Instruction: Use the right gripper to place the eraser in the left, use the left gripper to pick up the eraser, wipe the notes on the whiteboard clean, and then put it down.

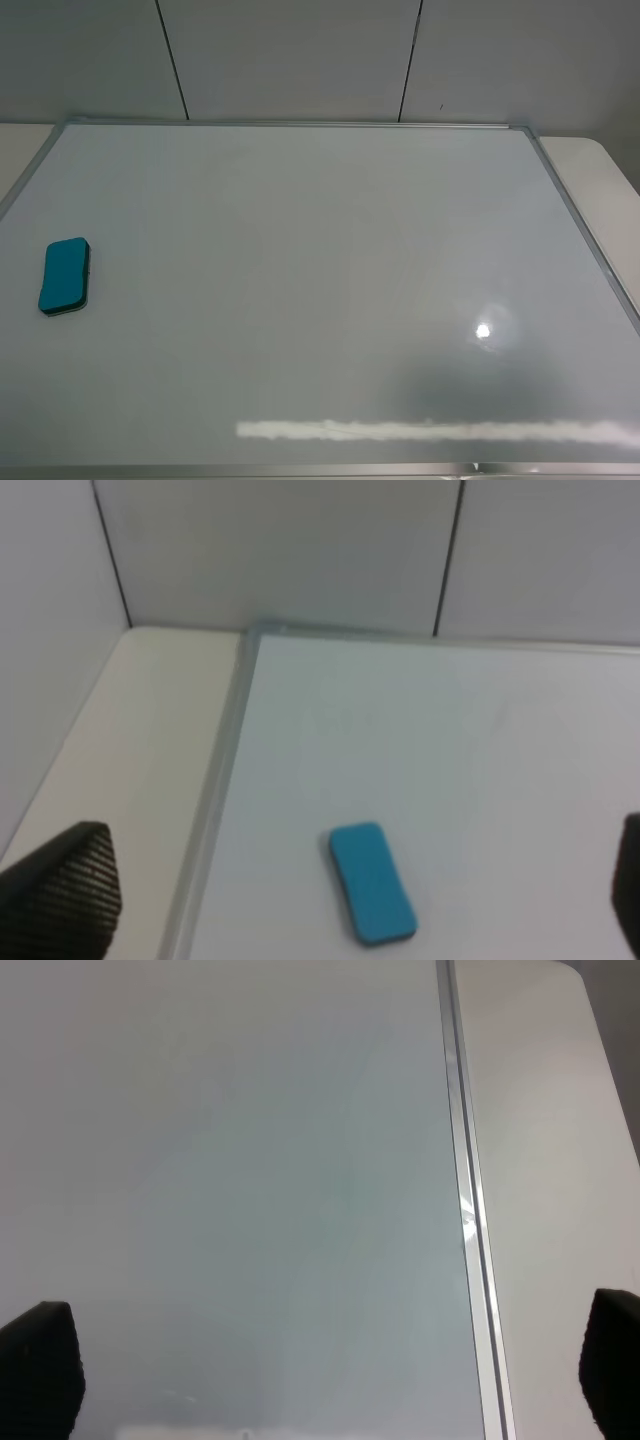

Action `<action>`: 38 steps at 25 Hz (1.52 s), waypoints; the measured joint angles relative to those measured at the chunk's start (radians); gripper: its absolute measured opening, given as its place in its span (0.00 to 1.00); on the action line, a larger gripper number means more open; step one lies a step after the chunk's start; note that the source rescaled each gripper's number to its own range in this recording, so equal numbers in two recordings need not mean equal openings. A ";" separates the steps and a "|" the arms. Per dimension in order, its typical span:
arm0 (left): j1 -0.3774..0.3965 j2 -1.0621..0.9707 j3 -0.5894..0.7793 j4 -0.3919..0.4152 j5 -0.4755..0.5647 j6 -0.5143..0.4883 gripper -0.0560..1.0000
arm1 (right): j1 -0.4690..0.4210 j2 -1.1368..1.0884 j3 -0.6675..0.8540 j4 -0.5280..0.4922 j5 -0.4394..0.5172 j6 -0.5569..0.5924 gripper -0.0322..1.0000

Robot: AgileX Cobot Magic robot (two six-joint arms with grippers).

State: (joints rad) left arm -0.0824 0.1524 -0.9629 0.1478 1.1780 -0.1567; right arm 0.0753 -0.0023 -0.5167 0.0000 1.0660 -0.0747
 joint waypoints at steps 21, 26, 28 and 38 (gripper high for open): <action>0.063 -0.159 0.458 -0.002 -0.124 0.018 1.00 | 0.000 0.000 0.000 0.000 0.000 0.000 1.00; 0.063 -0.159 0.458 -0.002 -0.124 0.019 1.00 | 0.000 0.000 0.000 0.000 0.000 0.000 1.00; 0.063 -0.159 0.458 -0.007 -0.124 0.019 1.00 | 0.000 0.000 0.000 0.000 0.000 0.000 1.00; 0.063 -0.159 0.458 -0.009 -0.124 0.019 1.00 | 0.000 0.000 0.000 0.000 0.000 0.000 1.00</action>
State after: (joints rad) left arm -0.0189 -0.0062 -0.5051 0.1384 1.0543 -0.1372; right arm 0.0753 -0.0023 -0.5167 0.0000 1.0660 -0.0747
